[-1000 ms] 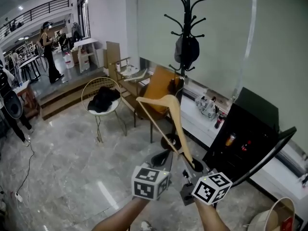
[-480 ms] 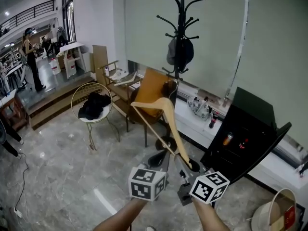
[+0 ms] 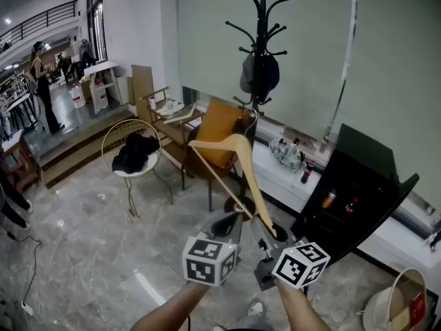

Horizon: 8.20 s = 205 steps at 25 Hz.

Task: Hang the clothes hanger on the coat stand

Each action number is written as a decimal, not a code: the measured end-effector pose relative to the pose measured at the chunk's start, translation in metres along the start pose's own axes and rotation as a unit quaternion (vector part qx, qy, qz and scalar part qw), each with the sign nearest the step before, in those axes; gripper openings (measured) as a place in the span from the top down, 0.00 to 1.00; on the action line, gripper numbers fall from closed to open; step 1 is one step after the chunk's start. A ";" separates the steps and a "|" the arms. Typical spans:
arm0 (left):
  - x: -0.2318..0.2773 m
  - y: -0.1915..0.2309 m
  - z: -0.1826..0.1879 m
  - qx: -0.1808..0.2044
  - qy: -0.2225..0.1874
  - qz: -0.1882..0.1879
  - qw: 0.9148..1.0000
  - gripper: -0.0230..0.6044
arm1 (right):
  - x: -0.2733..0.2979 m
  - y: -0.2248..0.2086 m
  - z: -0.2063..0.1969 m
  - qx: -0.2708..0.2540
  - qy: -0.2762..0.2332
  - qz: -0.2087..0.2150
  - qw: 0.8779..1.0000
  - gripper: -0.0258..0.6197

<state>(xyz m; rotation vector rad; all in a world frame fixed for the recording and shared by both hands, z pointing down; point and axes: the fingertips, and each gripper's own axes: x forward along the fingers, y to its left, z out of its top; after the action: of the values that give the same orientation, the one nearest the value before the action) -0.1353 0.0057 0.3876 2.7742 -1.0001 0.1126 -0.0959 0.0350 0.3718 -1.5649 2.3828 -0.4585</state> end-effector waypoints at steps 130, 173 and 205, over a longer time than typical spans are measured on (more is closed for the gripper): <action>0.450 0.227 0.150 0.031 -0.045 0.002 0.999 0.96 | 0.358 -0.337 0.217 -0.097 -0.049 0.011 0.994 0.90; 0.486 0.246 0.160 0.022 -0.051 0.048 0.997 0.96 | 0.417 -0.404 0.215 -0.134 0.007 0.002 0.991 0.90; 0.485 0.243 0.148 0.016 -0.039 0.039 0.998 0.96 | 0.408 -0.398 0.215 -0.170 -0.020 -0.011 0.985 0.85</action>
<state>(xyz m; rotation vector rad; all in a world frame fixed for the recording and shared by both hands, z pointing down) 0.0835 -0.5106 0.3452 2.7884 -1.1365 0.0323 0.1603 -0.5141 0.3159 -1.7174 2.5138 -0.0213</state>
